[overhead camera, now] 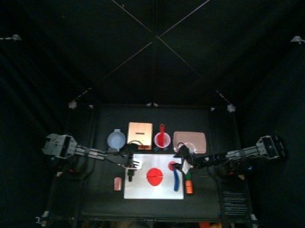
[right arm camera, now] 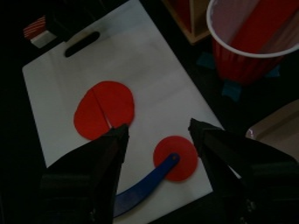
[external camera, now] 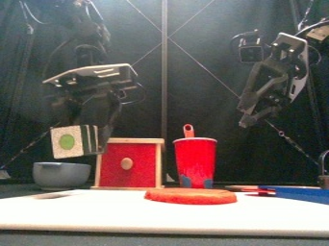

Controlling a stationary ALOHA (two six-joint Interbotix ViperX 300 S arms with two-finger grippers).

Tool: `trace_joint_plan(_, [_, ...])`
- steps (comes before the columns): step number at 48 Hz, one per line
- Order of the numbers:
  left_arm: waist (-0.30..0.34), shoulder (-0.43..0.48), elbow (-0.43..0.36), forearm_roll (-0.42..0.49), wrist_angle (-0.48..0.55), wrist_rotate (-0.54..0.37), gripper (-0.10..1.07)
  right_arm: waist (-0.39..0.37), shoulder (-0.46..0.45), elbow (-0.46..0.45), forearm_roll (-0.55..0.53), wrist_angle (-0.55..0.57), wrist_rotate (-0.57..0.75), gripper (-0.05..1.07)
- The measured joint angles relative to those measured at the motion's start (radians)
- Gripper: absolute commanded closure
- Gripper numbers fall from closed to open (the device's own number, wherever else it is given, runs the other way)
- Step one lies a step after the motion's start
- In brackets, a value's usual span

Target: Place sushi roll on cutting board

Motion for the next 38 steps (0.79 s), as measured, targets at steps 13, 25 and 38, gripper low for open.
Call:
trace_joint_plan(13, [-0.021,0.126,-0.109,-0.052,-0.011,0.014,0.19,-0.002,-0.003,0.020,0.000,0.000,-0.002,0.12])
trace_joint_plan(25, [-0.017,0.140,-0.118,-0.071,-0.026,0.023,0.05,-0.002,-0.006,0.035,0.002,0.000,-0.002,0.12])
trace_joint_plan(38, [-0.011,0.095,-0.117,-0.058,-0.002,0.054,0.01,0.000,-0.031,0.044,0.002,-0.002,-0.002,0.12])
